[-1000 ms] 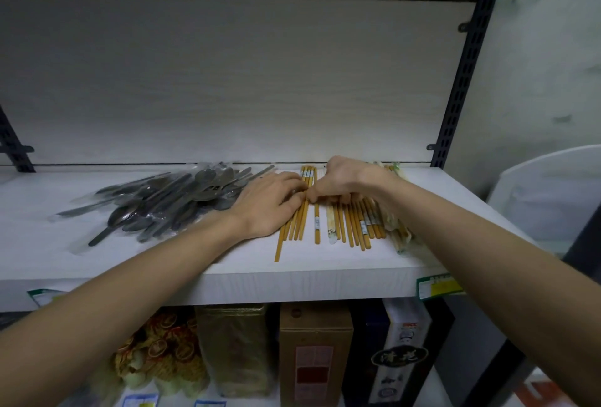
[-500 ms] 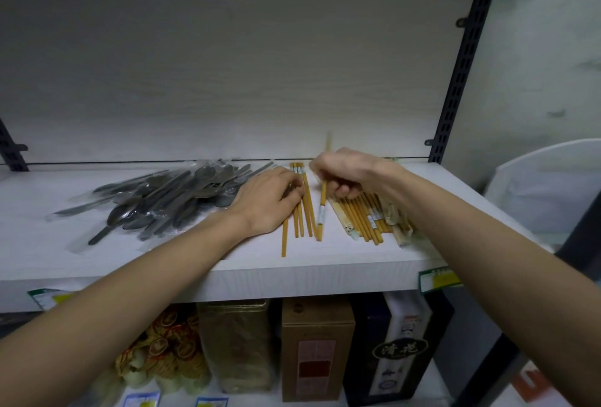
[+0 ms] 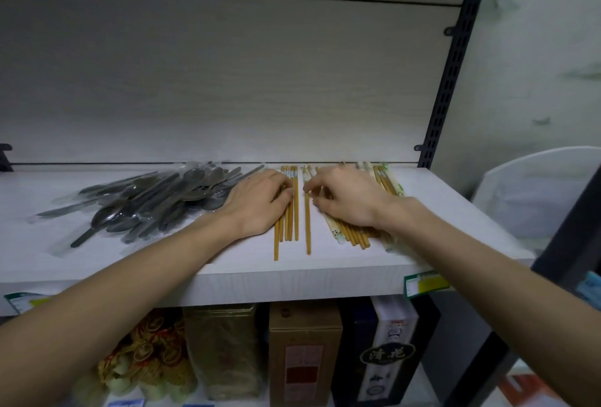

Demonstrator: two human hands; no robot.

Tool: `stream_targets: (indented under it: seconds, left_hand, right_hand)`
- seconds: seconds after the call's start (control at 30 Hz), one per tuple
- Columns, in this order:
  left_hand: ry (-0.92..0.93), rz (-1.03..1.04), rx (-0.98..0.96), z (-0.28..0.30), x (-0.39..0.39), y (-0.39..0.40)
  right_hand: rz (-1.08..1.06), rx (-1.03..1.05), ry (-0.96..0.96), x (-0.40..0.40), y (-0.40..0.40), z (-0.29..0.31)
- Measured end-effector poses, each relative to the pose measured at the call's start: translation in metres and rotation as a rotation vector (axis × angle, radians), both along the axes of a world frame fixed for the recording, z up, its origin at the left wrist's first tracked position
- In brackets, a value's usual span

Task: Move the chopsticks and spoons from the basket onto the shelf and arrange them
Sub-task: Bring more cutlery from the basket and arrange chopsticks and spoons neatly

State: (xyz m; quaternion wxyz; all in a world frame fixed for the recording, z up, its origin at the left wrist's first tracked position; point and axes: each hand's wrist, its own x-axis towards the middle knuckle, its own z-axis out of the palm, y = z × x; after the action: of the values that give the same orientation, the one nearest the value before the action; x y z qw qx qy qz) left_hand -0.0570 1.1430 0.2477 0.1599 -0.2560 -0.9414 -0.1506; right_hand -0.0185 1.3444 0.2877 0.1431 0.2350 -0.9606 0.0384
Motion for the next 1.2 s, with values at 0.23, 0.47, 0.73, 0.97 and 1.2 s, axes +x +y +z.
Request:
stream_targets:
  seconds: [0.23,0.47,0.73,0.97,1.2]
  left_hand:
    - [-0.029,-0.045,-0.030,-0.001,-0.001,0.000]
    - [-0.089,-0.057,-0.075,0.001,-0.002,0.004]
    - [-0.126,-0.097,-0.046,-0.001,-0.007,0.034]
    - [-0.119,-0.118,-0.067,0.007,-0.003,0.068]
    - [-0.114,-0.182,-0.078,0.018,0.000,0.091]
  right_hand:
    - [-0.307,-0.128,-0.056,-0.007,-0.010,-0.003]
    - [-0.423,0.046,-0.201,-0.010,-0.027,0.017]
    - [-0.372,-0.650,-0.346,0.000,0.048,0.043]
    - [-0.683,-0.493,-0.225,0.006,0.123,0.014]
    - [-0.661,-0.426,-0.109,0.005,0.134,-0.008]
